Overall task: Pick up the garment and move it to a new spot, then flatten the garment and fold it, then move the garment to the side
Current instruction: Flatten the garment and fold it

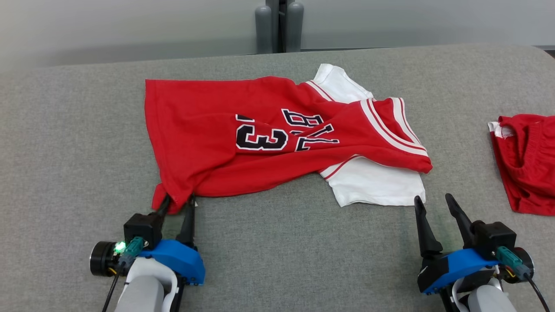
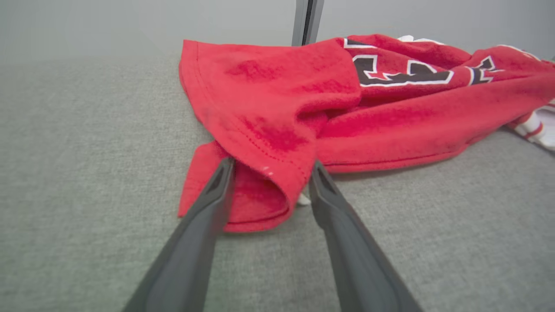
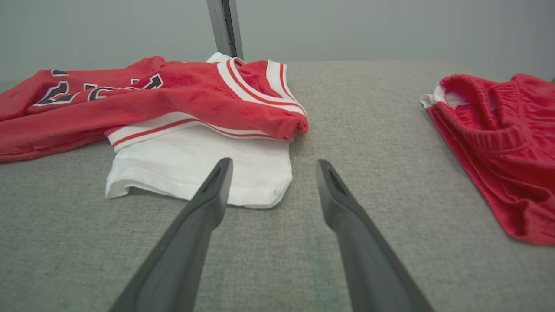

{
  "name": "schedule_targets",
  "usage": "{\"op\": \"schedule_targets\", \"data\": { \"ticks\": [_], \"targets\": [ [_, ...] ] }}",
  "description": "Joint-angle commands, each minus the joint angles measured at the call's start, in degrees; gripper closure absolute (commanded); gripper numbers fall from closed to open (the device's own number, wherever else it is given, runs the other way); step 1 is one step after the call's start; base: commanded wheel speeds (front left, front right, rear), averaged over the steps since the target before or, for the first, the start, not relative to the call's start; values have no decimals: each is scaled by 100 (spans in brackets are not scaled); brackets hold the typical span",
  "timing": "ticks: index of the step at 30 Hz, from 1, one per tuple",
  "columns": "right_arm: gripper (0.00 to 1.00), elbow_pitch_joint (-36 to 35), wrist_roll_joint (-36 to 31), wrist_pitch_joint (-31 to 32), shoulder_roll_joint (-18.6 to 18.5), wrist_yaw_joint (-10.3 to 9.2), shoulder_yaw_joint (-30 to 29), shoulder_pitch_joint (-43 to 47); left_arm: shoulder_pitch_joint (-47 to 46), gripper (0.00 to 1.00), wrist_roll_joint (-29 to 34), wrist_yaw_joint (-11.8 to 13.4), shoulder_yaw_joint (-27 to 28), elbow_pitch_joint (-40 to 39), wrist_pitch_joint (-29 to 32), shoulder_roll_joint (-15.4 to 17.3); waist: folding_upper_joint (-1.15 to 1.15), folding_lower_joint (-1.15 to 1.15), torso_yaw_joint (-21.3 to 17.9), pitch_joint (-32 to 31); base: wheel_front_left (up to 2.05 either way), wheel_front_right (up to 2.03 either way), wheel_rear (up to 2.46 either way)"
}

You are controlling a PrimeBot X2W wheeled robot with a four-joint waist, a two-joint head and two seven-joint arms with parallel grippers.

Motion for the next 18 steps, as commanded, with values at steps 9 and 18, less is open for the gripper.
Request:
{"op": "schedule_targets", "data": {
  "ticks": [9,18],
  "targets": [
    [0,163,130,-17,-7,0,-67,198,200,100,-137,-40,-398,-887,-24,-60,0,-1,414,-471,0,0,0],
    [0,275,289,-17,-8,-1,-69,338,591,100,-904,-43,-1041,-1437,-20,-67,0,-1,877,-756,0,0,0]
  ]
}}
